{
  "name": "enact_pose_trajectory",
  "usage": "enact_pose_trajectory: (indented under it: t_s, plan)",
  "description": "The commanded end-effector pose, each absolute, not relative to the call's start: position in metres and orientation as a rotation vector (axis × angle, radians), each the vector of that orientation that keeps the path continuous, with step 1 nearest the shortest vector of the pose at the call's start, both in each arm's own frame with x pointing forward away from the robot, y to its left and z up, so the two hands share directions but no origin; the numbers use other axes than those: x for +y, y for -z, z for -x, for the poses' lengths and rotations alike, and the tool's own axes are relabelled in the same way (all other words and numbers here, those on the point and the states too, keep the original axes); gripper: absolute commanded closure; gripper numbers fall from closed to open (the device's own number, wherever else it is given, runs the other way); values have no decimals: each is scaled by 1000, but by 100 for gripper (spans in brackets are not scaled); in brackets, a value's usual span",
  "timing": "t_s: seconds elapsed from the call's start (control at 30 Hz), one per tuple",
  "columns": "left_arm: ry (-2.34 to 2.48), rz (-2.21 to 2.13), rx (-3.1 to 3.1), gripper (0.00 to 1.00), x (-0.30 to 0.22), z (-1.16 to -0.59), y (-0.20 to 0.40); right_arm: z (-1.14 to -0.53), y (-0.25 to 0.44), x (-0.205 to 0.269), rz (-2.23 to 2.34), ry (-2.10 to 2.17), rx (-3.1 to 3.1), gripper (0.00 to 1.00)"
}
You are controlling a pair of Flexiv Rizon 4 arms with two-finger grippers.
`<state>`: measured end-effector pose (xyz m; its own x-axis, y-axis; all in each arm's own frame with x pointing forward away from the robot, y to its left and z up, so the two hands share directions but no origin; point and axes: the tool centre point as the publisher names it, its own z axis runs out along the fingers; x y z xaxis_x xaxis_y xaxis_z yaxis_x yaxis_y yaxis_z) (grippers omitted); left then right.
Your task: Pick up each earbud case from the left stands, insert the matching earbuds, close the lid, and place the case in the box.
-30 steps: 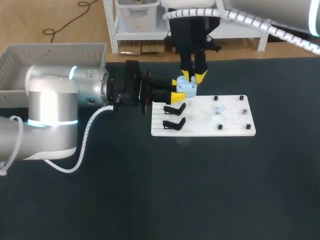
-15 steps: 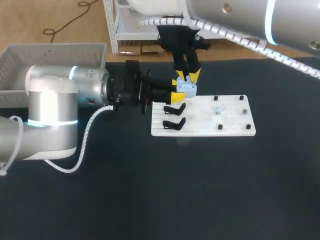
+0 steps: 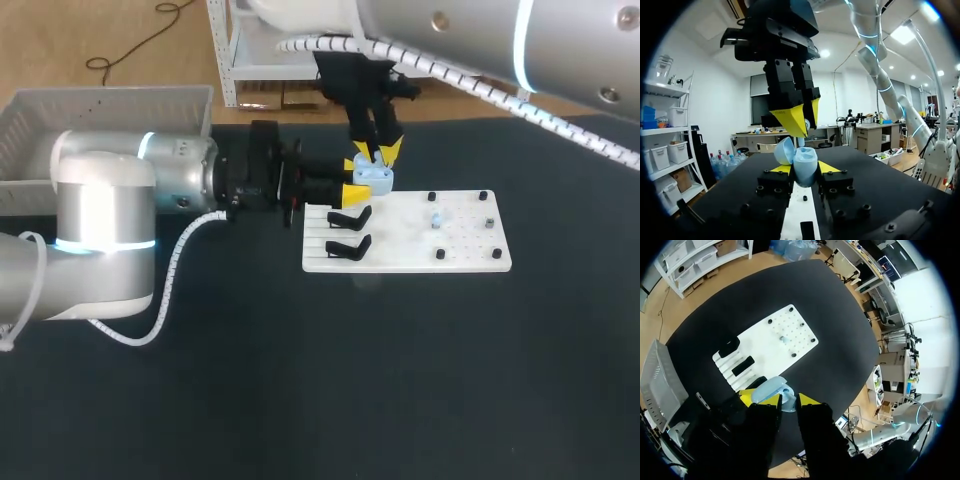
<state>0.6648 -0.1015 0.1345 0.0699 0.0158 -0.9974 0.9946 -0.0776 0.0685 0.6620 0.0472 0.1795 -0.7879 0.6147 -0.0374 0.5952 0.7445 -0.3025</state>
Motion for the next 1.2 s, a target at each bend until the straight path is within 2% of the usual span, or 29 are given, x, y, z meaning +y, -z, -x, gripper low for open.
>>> enact_pose_trajectory:
  t_s: [0.03, 1.2]
  plan:
    - [1200, -1307, 1134, 100, -102, -664, -134, -660, -179, 46, 998, -457, -2875, 100]
    - [1200, -1307, 1134, 100, -102, -664, -134, -664, -167, 46, 969, -477, -2863, 100]
